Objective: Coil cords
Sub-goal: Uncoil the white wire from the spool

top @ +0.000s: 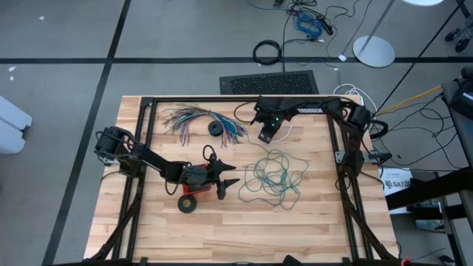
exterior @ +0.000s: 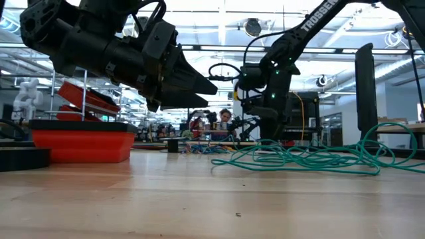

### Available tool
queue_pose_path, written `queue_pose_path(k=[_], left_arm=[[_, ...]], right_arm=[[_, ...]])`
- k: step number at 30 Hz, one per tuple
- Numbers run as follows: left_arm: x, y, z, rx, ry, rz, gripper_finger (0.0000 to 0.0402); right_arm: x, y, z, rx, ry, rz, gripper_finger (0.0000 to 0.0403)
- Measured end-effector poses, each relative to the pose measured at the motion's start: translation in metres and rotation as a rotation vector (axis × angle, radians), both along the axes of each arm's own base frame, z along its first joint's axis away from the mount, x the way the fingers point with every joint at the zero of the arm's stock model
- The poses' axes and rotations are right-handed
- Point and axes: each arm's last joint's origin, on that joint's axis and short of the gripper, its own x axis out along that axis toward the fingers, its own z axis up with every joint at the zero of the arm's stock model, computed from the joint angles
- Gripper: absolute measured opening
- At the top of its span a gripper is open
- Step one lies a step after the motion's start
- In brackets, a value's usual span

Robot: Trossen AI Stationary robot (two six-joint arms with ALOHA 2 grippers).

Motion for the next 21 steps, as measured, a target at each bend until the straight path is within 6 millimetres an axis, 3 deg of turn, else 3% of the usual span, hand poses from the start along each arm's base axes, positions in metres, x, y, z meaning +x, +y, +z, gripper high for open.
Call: queue_pose_path(k=[5, 10, 21], left_arm=[[0.0, 0.0, 0.0, 0.0, 0.001, 0.0, 0.0263], [0.0, 0.0, 0.0, 0.004, 0.004, 0.004, 0.0263], [0.0, 0.0, 0.0, 0.007, 0.005, 0.009, 0.0263]], right_arm=[[0.001, 0.004, 0.003, -0.046, 0.019, 0.021, 0.013], [-0.001, 0.008, 0.018, -0.061, -0.021, 0.046, 0.0095], [0.0, 0.01, 0.023, -0.016, -0.073, 0.073, 0.0146]])
